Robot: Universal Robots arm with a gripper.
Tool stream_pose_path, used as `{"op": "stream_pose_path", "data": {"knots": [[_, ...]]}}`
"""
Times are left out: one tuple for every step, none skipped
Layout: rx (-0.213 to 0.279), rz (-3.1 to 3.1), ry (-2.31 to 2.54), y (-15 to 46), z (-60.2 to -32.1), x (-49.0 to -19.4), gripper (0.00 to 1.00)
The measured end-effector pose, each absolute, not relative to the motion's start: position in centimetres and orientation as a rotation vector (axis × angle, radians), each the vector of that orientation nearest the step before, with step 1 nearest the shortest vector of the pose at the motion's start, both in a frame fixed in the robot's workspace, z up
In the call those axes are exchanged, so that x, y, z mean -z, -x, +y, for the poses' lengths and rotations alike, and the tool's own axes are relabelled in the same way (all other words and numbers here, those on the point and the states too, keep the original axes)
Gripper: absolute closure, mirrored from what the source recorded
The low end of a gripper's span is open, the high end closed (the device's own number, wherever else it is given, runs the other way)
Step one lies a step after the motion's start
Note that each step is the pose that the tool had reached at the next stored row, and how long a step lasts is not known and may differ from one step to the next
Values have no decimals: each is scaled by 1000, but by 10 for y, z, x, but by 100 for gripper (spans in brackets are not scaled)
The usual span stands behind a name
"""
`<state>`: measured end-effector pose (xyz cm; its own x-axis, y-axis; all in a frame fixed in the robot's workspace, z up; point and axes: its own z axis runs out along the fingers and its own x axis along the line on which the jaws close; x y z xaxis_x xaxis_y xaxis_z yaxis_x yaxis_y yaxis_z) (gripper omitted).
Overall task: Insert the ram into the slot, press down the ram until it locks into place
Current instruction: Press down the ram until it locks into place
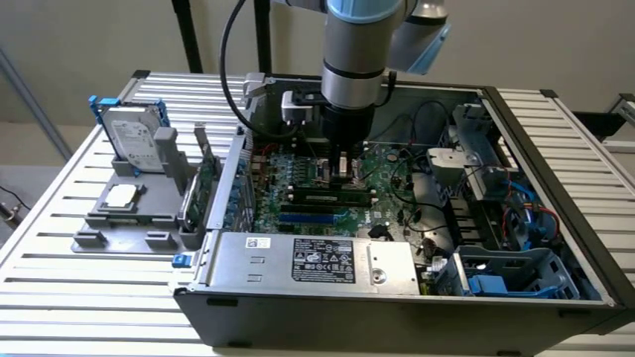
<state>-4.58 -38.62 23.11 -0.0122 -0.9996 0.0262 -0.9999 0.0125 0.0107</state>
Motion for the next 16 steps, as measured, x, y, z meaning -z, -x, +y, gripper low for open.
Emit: {"op": "stream_pose_path", "data": {"knots": [[-17,-2216,-2189,46,-386,-230,89],[-17,-2216,-2189,46,-386,-229,89],[-18,-2216,-2188,46,-386,-229,89],[-17,-2216,-2189,46,-386,-228,89],[-17,-2216,-2188,46,-386,-226,89],[-18,-2215,-2188,46,-386,-226,89],[-18,-2215,-2188,46,-386,-225,89],[-17,-2216,-2188,46,-386,-225,89],[-15,-2215,-2188,46,-385,-226,89],[-11,-2215,-2188,46,-385,-228,89],[-10,-2214,-2186,46,-385,-232,89],[-8,-2213,-2185,46,-385,-237,89],[-7,-2212,-2185,46,-385,-241,89],[-6,-2211,-2184,46,-385,-246,89],[-4,-2211,-2184,46,-385,-250,89],[-4,-2210,-2183,46,-385,-254,89]]}}
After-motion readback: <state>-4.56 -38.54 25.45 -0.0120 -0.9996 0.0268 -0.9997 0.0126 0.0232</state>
